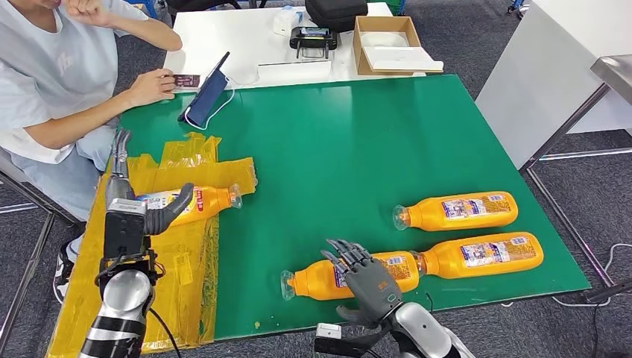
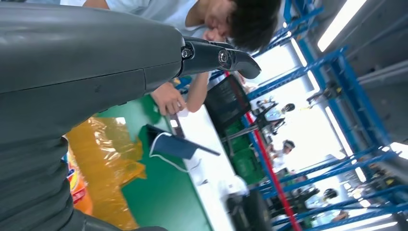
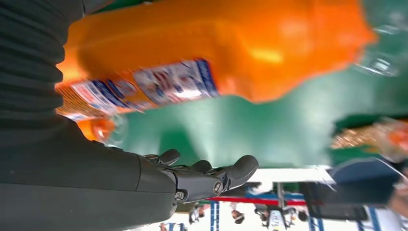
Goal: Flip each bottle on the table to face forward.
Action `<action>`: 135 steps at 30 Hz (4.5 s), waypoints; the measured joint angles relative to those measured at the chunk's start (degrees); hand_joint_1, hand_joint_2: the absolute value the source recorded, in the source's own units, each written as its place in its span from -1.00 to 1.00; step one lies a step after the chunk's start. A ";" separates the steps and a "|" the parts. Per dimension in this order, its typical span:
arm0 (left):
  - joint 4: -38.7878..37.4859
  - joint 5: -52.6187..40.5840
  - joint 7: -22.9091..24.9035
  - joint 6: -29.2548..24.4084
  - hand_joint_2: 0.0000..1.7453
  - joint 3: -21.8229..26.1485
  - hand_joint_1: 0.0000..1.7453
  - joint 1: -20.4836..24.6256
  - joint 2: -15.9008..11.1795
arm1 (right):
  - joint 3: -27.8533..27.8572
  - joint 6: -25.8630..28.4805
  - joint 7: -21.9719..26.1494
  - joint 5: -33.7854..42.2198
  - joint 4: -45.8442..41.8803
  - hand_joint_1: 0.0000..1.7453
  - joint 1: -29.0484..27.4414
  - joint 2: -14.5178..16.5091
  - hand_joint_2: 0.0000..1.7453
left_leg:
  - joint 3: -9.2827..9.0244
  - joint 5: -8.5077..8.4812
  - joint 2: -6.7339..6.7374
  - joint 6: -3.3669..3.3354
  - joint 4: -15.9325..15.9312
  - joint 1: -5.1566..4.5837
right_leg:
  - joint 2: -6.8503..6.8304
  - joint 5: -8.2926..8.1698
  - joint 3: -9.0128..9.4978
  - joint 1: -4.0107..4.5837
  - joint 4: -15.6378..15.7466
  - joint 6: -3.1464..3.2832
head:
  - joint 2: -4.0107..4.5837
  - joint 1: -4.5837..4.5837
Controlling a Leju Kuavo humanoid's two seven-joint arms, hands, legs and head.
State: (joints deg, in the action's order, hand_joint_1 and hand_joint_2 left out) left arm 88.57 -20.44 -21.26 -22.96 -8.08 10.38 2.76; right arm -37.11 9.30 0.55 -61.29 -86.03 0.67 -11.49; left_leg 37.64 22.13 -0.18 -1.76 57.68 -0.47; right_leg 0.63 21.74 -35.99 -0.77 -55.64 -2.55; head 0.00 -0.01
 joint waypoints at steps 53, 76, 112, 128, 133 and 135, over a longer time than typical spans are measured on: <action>6.17 4.01 -1.85 -2.15 1.00 1.15 -1.00 -3.87 1.74 | 0.84 -2.35 -13.21 -11.47 10.27 0.99 4.62 -0.89 1.00 | -0.30 -0.05 0.01 -0.06 0.00 0.00 | 0.00 0.05 0.22 0.00 0.03 0.05 | 0.00 -0.02; 3.70 5.10 -1.43 -2.23 1.00 1.15 -1.00 -2.95 2.31 | 1.16 -4.07 -12.59 -7.57 16.38 1.00 8.07 -1.40 1.00 | -0.78 0.19 -0.03 -0.01 -0.01 -0.01 | 0.00 0.29 0.16 -0.01 0.10 -0.16 | 0.00 -0.01; -1.13 34.15 9.75 32.33 1.00 -8.86 -1.00 -5.18 -1.89 | 19.53 26.00 19.48 29.62 -0.02 1.00 -1.68 14.63 1.00 | -0.09 0.07 0.00 -0.06 -0.01 0.00 | 0.01 0.07 0.07 -0.01 0.05 -0.18 | 0.00 -0.02; -1.41 39.03 9.84 36.05 1.00 -17.28 -1.00 -2.95 -1.98 | 11.76 19.44 22.77 39.09 6.65 1.00 6.57 21.35 1.00 | -0.05 0.02 0.00 -0.05 -0.01 0.00 | 0.01 0.05 0.05 -0.01 0.03 -0.18 | 0.00 0.00; -1.40 39.24 9.32 36.00 1.00 -18.67 -1.00 -2.88 -1.97 | 10.11 18.79 22.36 39.45 8.69 1.00 8.08 21.72 1.00 | -0.03 0.03 -0.01 -0.06 -0.01 0.00 | 0.00 0.06 0.04 -0.01 0.03 -0.18 | 0.00 -0.01; -1.40 39.25 9.27 35.99 1.00 -18.95 -1.00 -2.85 -1.97 | 9.76 18.68 22.33 39.46 9.16 1.00 8.34 21.74 1.00 | -0.02 0.03 -0.01 -0.06 -0.01 0.00 | 0.00 0.06 0.03 -0.01 0.03 -0.18 | 0.00 -0.01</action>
State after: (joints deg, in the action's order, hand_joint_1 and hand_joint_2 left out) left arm 87.17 18.81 -11.99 13.03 -27.03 7.53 0.79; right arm -27.35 27.98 22.88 -21.82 -76.87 9.01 10.25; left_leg 37.61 22.16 -0.19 -1.82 57.67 -0.47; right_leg 0.63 21.79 -35.95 -0.79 -55.61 -2.73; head 0.00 -0.02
